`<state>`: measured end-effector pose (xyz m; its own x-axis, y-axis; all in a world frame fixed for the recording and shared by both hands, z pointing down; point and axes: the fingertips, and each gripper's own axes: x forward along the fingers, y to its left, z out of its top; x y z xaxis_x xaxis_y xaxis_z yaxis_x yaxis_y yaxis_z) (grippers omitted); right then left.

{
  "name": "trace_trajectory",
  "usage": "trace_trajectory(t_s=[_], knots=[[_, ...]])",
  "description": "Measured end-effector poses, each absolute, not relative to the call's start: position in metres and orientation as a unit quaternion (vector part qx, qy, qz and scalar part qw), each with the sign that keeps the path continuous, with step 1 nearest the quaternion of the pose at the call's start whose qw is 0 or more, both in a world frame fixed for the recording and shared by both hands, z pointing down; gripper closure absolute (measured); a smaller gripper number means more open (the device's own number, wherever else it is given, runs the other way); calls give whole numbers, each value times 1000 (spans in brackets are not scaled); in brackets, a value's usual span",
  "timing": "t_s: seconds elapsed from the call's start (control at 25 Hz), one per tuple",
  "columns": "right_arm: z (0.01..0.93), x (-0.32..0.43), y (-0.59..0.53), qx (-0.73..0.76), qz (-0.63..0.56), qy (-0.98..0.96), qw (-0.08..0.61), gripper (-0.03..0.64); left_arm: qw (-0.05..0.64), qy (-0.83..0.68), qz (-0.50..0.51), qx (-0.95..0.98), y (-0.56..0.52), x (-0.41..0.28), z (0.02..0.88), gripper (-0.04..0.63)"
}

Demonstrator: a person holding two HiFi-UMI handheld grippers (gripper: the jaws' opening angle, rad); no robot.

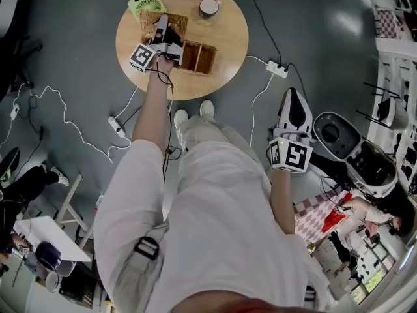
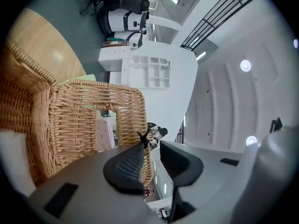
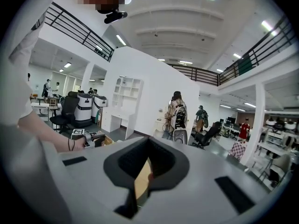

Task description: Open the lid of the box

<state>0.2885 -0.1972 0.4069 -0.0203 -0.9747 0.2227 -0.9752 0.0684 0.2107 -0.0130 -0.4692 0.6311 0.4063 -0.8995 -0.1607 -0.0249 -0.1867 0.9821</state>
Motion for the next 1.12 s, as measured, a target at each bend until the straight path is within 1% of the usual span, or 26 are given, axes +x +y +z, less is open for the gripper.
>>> trace_trajectory(t_s=[0.16, 0.36, 0.52, 0.6, 0.76, 0.84, 0.88, 1.04, 1.12], knots=[[405, 292, -185, 688, -4, -708, 160, 618, 532, -363, -418, 641, -482, -18, 641, 491], [400, 285, -177, 685, -5, -712, 153, 618, 534, -330, -450, 636, -472, -8, 604, 488], [394, 267, -172, 678, -6, -722, 138, 618, 531, -319, -464, 633, -450, -14, 581, 488], [391, 257, -170, 674, -7, -728, 130, 619, 522, -319, -455, 647, -437, -18, 568, 495], [383, 241, -169, 669, -8, -735, 111, 619, 492, -317, -416, 696, -409, -18, 530, 537], [378, 234, -166, 667, -8, -738, 102, 618, 458, -326, -371, 739, -393, -17, 508, 549], [374, 230, -164, 666, -10, -740, 97, 619, 427, -342, -335, 767, -384, -18, 496, 560], [357, 219, -157, 665, -16, -743, 79, 619, 276, -398, -202, 851, -344, -17, 441, 612], [349, 211, -153, 664, -22, -744, 74, 619, 208, -412, -157, 873, -322, -16, 414, 612]])
